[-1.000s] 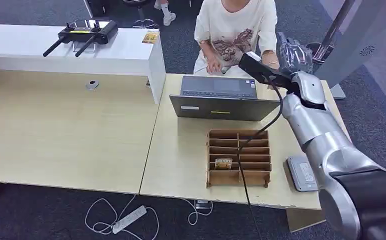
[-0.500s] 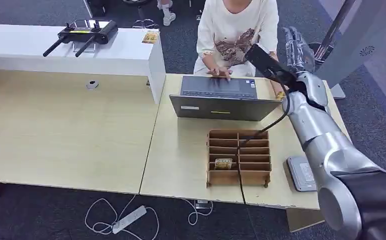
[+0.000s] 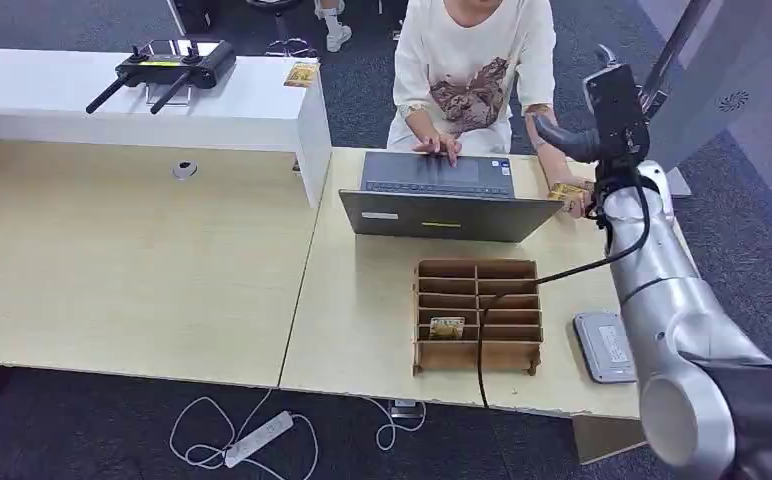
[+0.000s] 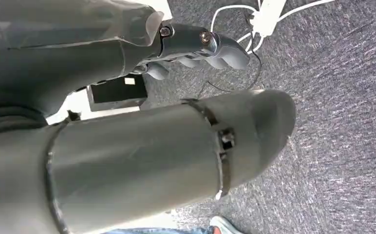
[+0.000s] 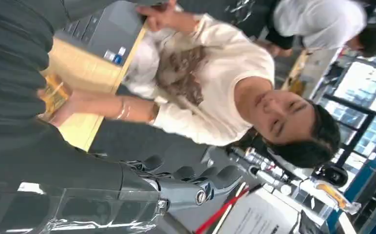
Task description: Pass the card to the sensor for recognition and then transmit it.
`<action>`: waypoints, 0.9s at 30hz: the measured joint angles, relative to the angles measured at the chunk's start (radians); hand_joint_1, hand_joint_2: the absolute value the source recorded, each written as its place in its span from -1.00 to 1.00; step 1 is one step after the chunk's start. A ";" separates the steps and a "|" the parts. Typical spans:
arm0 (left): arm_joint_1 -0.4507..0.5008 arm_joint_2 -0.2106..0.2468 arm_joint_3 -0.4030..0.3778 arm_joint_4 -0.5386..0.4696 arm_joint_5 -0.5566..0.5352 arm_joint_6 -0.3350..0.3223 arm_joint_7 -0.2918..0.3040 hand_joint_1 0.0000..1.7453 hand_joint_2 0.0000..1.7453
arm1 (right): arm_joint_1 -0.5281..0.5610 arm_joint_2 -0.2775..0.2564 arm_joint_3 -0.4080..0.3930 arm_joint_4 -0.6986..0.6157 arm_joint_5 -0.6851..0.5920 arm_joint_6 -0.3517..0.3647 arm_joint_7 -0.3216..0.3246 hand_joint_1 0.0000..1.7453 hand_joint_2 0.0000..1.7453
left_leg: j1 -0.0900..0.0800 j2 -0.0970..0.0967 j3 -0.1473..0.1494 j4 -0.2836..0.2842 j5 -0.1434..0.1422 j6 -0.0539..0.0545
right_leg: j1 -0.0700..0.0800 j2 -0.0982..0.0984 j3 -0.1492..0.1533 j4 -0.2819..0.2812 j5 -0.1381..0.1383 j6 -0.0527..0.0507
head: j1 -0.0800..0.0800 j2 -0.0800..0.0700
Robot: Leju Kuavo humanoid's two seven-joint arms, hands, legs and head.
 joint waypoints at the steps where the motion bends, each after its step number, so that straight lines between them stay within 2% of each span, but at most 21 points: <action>1: 0.000 0.000 0.000 0.000 0.000 0.002 0.000 -1.00 -1.00 | 0.009 -0.003 -0.008 -0.010 -0.023 0.018 -0.009 -1.00 1.00 | 0.000 0.000 0.000 0.000 0.000 0.000 | 0.000 0.000 0.000 0.000 0.000 0.000 | 0.000 0.000; 5: 0.001 0.000 -0.003 0.000 0.000 0.014 0.000 -1.00 -1.00 | 0.048 -0.024 -0.026 -0.058 -0.148 0.119 -0.043 -1.00 1.00 | 0.000 0.000 0.000 0.000 0.000 0.000 | 0.000 0.000 0.000 0.000 0.000 0.000 | 0.000 0.000; 9: 0.001 0.001 -0.017 0.000 0.000 0.023 0.000 -1.00 -1.00 | 0.119 -0.055 -0.026 -0.154 -0.369 0.262 -0.031 -1.00 1.00 | 0.000 0.000 0.000 0.000 0.000 0.000 | 0.000 0.000 0.000 0.000 0.000 0.000 | 0.000 0.000; 15: 0.000 0.002 -0.033 0.000 0.000 0.025 0.000 -1.00 -1.00 | 0.246 -0.103 -0.015 -0.342 -0.566 0.303 0.004 -1.00 1.00 | -0.001 0.000 0.000 0.000 0.000 0.000 | -0.001 0.000 0.000 0.000 0.000 0.000 | 0.000 0.000; 20: -0.001 0.001 -0.037 0.000 0.000 0.025 0.002 -1.00 -1.00 | 0.329 -0.143 -0.002 -0.461 -0.640 0.300 0.029 -1.00 1.00 | -0.001 0.000 0.000 0.000 -0.001 0.001 | -0.001 0.000 0.000 0.000 0.000 0.000 | 0.000 0.000; 27: -0.005 0.002 -0.059 0.000 0.000 0.031 0.002 -1.00 -1.00 | 0.466 -0.201 -0.013 -0.622 -0.747 0.320 0.033 -1.00 1.00 | -0.002 -0.001 0.000 0.000 -0.001 0.001 | -0.001 -0.001 0.001 0.000 0.000 0.000 | 0.000 0.000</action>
